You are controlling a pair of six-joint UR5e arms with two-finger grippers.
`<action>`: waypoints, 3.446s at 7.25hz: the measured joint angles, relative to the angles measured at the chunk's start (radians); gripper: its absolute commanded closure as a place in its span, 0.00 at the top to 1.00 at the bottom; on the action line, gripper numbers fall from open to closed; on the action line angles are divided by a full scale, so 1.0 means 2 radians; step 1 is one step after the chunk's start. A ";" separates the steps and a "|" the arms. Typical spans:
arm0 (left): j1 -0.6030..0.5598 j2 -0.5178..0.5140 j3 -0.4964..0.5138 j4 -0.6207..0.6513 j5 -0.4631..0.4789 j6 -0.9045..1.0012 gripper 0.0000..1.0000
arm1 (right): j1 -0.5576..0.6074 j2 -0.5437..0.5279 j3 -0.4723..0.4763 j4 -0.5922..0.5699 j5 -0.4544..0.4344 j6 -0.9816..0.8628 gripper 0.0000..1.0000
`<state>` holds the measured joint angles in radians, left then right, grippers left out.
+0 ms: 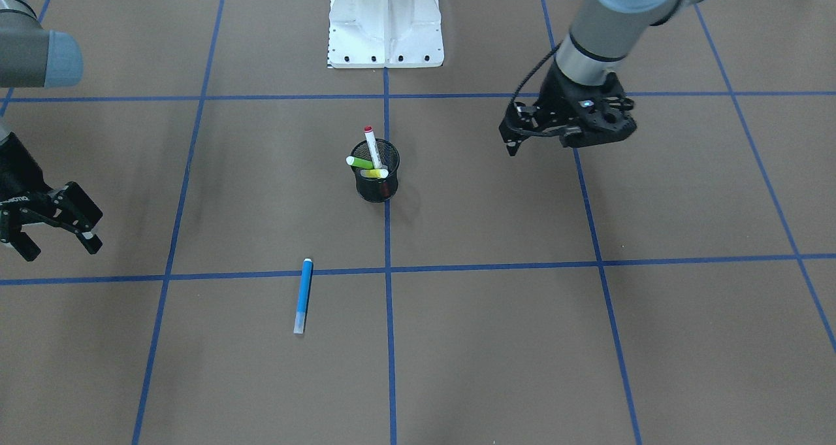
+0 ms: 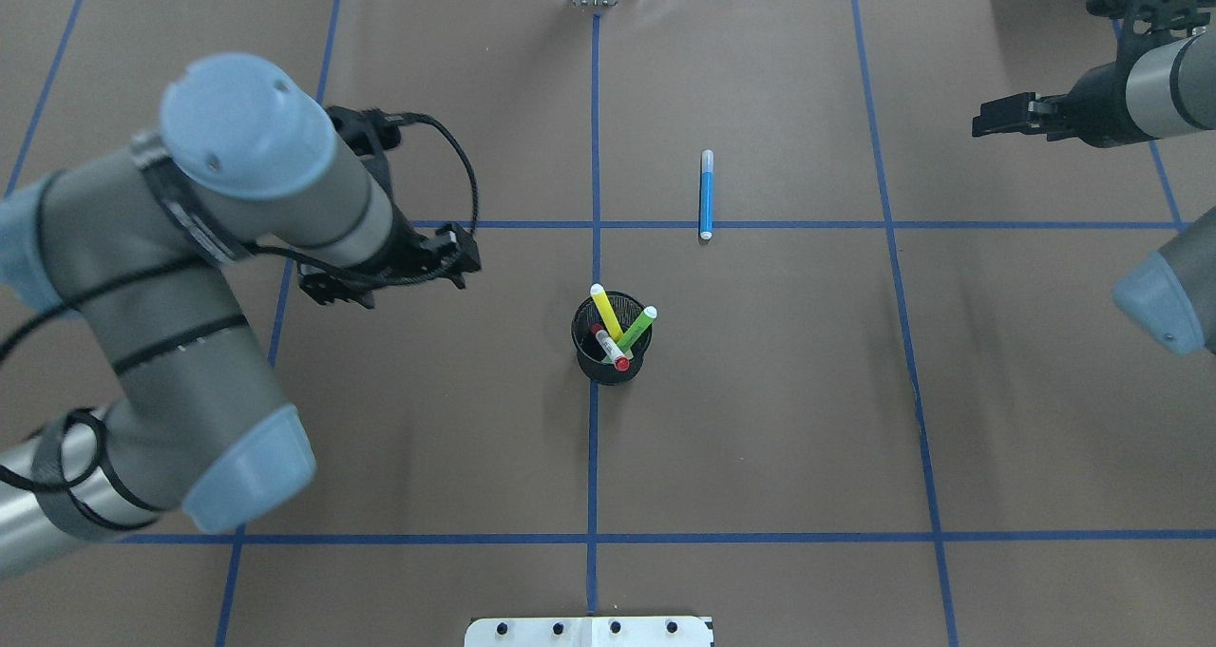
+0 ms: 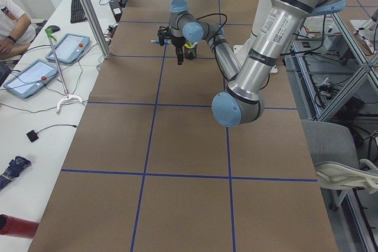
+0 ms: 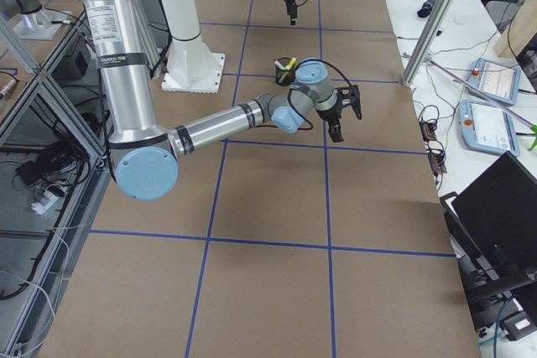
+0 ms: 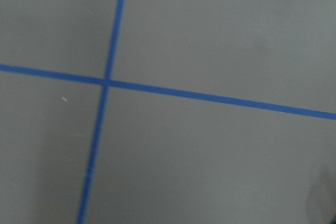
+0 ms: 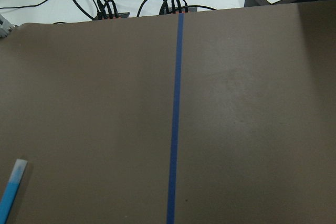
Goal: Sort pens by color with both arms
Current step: 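Move the left gripper over the pen cup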
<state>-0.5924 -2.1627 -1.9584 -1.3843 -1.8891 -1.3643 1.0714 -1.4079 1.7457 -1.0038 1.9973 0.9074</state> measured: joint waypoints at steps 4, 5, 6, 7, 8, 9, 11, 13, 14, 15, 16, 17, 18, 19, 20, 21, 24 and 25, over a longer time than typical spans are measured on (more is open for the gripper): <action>0.082 -0.124 0.087 0.003 0.123 -0.119 0.99 | 0.002 -0.002 -0.001 -0.003 -0.001 -0.002 1.00; 0.096 -0.149 0.113 0.003 0.162 -0.131 0.99 | 0.001 -0.002 -0.001 -0.004 -0.003 -0.002 1.00; 0.108 -0.161 0.126 0.003 0.195 -0.142 0.99 | 0.001 -0.002 -0.002 -0.004 -0.004 -0.002 1.00; 0.120 -0.165 0.135 0.003 0.223 -0.159 0.98 | 0.001 -0.002 -0.003 -0.004 -0.005 -0.002 1.00; 0.130 -0.167 0.143 0.003 0.244 -0.175 0.97 | 0.001 -0.002 -0.004 -0.004 -0.006 -0.002 1.00; 0.138 -0.167 0.149 0.004 0.253 -0.187 0.95 | 0.001 -0.002 -0.005 -0.003 -0.006 -0.002 1.00; 0.145 -0.168 0.155 0.013 0.258 -0.195 0.93 | 0.001 -0.002 -0.008 -0.003 -0.007 -0.002 1.00; 0.147 -0.169 0.155 0.017 0.258 -0.196 0.87 | 0.000 -0.002 -0.010 -0.003 -0.006 -0.002 1.00; 0.148 -0.169 0.155 0.018 0.258 -0.196 0.80 | 0.000 -0.002 -0.011 -0.003 -0.007 -0.002 1.00; 0.149 -0.169 0.155 0.018 0.257 -0.196 0.69 | 0.001 -0.002 -0.012 -0.003 -0.007 -0.002 1.00; 0.149 -0.169 0.155 0.018 0.257 -0.196 0.64 | 0.001 -0.002 -0.012 -0.002 -0.007 -0.002 1.00; 0.151 -0.169 0.155 0.018 0.257 -0.196 0.64 | 0.001 -0.002 -0.012 -0.002 -0.007 -0.002 1.00; 0.152 -0.169 0.155 0.018 0.257 -0.196 0.64 | 0.001 -0.002 -0.012 -0.002 -0.007 -0.002 1.00; 0.154 -0.169 0.155 0.018 0.257 -0.196 0.64 | 0.001 -0.002 -0.012 -0.002 -0.007 -0.002 1.00; 0.156 -0.169 0.155 0.018 0.257 -0.196 0.64 | 0.001 -0.002 -0.012 -0.002 -0.007 -0.002 1.00; 0.157 -0.169 0.155 0.019 0.257 -0.196 0.62 | 0.001 -0.002 -0.012 -0.002 -0.007 -0.002 1.00; 0.161 -0.168 0.155 0.019 0.257 -0.196 0.30 | 0.002 -0.002 -0.012 -0.003 -0.006 -0.002 1.00; 0.161 -0.167 0.155 0.019 0.257 -0.196 0.12 | 0.002 -0.002 -0.012 -0.003 -0.006 -0.002 1.00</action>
<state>-0.2707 -2.4971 -1.6475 -1.3462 -1.3760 -1.7564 1.0745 -1.4128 1.7211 -1.0093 1.9849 0.9035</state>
